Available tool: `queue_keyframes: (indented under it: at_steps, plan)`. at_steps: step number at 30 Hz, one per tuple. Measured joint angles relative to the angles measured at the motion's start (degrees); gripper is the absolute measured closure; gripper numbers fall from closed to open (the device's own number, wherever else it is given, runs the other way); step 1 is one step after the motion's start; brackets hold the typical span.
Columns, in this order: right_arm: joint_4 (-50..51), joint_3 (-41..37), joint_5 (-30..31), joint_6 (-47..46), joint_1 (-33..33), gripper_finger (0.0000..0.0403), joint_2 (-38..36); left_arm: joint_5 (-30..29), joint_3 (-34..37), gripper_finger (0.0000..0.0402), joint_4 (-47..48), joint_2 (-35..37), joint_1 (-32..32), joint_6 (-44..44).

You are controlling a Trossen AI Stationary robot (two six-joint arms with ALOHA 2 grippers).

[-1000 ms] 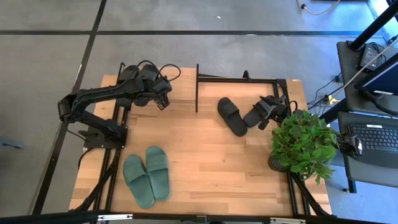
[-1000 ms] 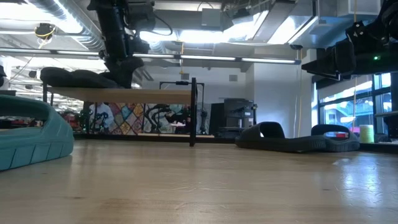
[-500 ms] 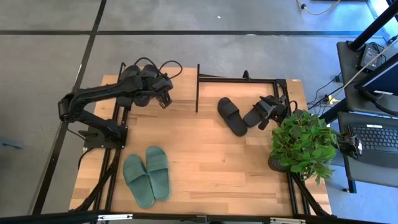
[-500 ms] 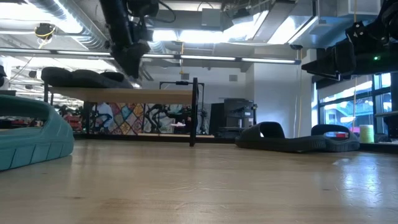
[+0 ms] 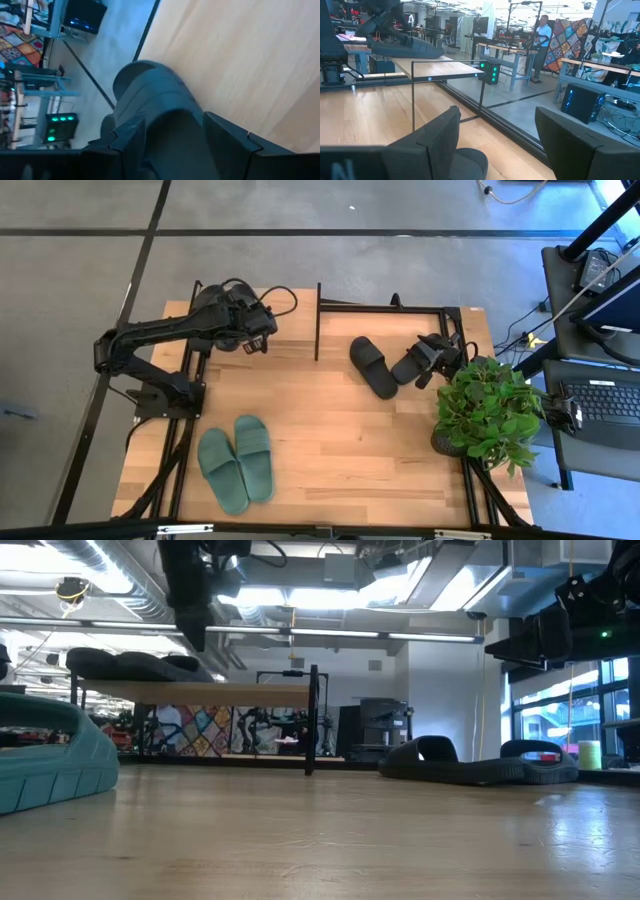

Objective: Pick and place slides into the shelf
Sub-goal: Put the black slipper on the shelf

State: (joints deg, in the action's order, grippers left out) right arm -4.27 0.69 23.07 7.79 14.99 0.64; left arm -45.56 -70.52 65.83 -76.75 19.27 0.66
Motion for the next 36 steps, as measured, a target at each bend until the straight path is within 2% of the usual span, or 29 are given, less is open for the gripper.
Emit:
queue_keyframes:
  at_steps: [17,25,30,36]
  plan:
    - [0.0,0.0,0.0,1.4,0.0,0.0146,0.0,-0.6,0.0,0.0212,4.9,0.0,0.0,-12.4]
    - [0.2,0.0,0.0,1.4,0.0,0.0146,0.0,-2.3,0.0,0.0212,4.5,0.0,2.6,-16.3]
    - [0.3,0.0,0.0,1.4,0.0,0.0146,0.0,0.2,0.0,0.0212,4.0,0.0,5.2,-17.7]
    - [0.3,0.0,0.0,1.5,0.0,0.0146,0.0,-0.4,0.0,0.0212,3.1,-0.2,7.1,-18.0]
